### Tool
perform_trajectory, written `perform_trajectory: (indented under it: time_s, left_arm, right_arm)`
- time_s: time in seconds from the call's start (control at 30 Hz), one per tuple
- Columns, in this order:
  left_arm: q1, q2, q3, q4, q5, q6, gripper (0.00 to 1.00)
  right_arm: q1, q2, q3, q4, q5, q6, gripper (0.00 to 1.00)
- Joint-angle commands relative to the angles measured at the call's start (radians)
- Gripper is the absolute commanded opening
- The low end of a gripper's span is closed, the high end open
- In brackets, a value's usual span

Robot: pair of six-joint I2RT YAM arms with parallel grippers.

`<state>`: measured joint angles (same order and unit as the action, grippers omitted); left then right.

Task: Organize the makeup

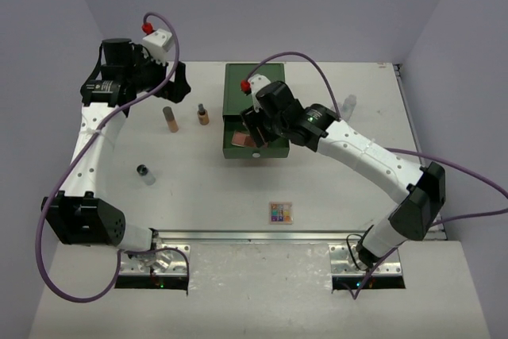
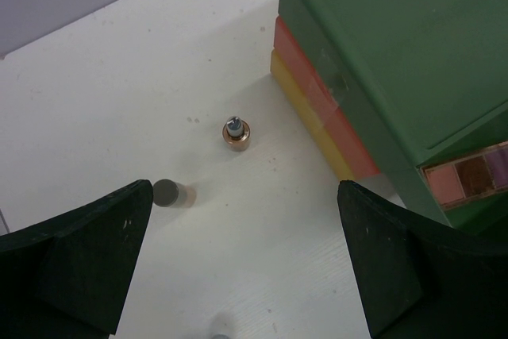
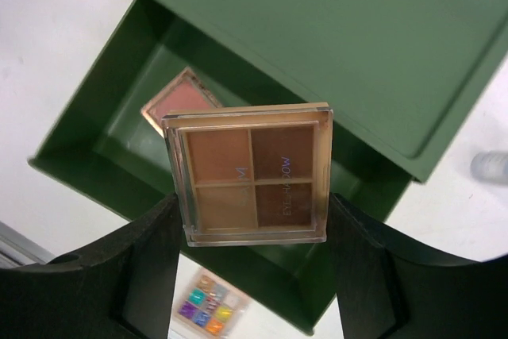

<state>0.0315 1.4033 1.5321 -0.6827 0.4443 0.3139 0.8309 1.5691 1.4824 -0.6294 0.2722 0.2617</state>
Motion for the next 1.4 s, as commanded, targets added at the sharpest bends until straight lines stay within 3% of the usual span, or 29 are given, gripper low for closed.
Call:
perform_trajectory:
  time_s: [0.0, 0.17, 0.57, 1.1, 1.37]
  left_arm:
    - [-0.001, -0.019, -0.012, 0.031, -0.011, 0.016, 1.0]
    - [-0.001, -0.019, -0.02, 0.031, -0.008, 0.022, 1.0]
    - [-0.001, -0.026, -0.028, 0.029, -0.009, 0.034, 1.0]
    - [-0.001, -0.036, -0.057, 0.035, -0.025, 0.053, 1.0]
    - [-0.001, -0.033, -0.059, 0.038, -0.025, 0.056, 1.0]
  right_arm:
    - [-0.001, -0.011, 0.038, 0.031, -0.151, -0.342, 0.45]
    - [-0.005, 0.014, 0.097, 0.029, -0.169, -0.579, 0.47]
    - [-0.078, 0.084, 0.149, -0.064, -0.412, -0.909, 0.51]
    - [-0.108, 0.125, 0.141, -0.144, -0.495, -1.037, 0.63]
    - [-0.11, 0.117, 0.108, -0.11, -0.43, -1.058, 0.82]
